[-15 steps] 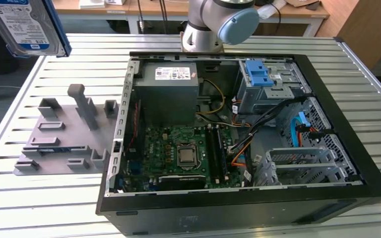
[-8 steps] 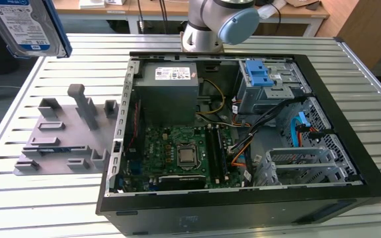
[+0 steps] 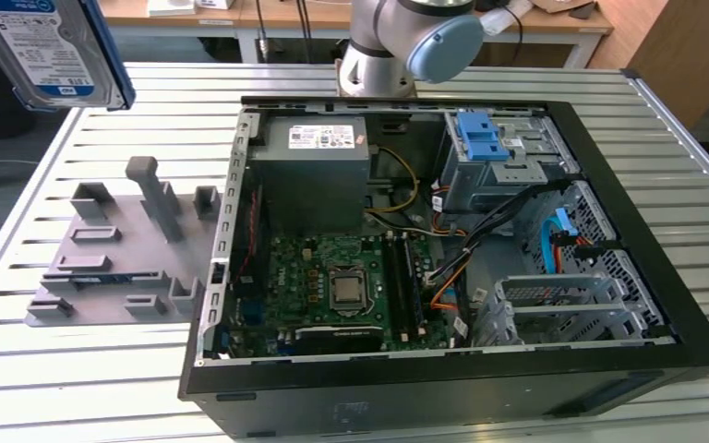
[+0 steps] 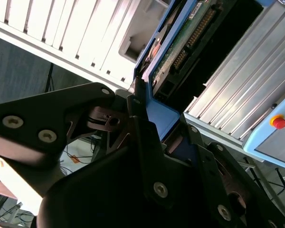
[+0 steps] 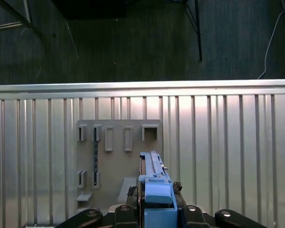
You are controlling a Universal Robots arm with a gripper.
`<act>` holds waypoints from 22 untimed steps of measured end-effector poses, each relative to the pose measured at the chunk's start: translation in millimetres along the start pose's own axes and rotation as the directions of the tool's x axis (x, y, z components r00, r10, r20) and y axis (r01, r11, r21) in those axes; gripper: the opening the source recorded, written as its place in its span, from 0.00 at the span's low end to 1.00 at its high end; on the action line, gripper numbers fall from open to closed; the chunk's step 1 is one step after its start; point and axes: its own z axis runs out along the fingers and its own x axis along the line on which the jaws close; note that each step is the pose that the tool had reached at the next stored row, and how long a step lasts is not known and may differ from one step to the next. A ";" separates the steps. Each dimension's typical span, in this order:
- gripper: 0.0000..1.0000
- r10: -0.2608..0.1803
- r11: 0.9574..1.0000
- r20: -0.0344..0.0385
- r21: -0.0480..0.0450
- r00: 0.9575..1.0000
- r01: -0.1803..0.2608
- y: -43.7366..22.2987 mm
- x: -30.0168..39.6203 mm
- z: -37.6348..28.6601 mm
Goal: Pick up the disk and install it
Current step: 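Pick up the disk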
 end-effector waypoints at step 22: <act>0.36 0.000 1.000 0.000 -0.001 1.000 0.000 -9.5 3.6 -0.1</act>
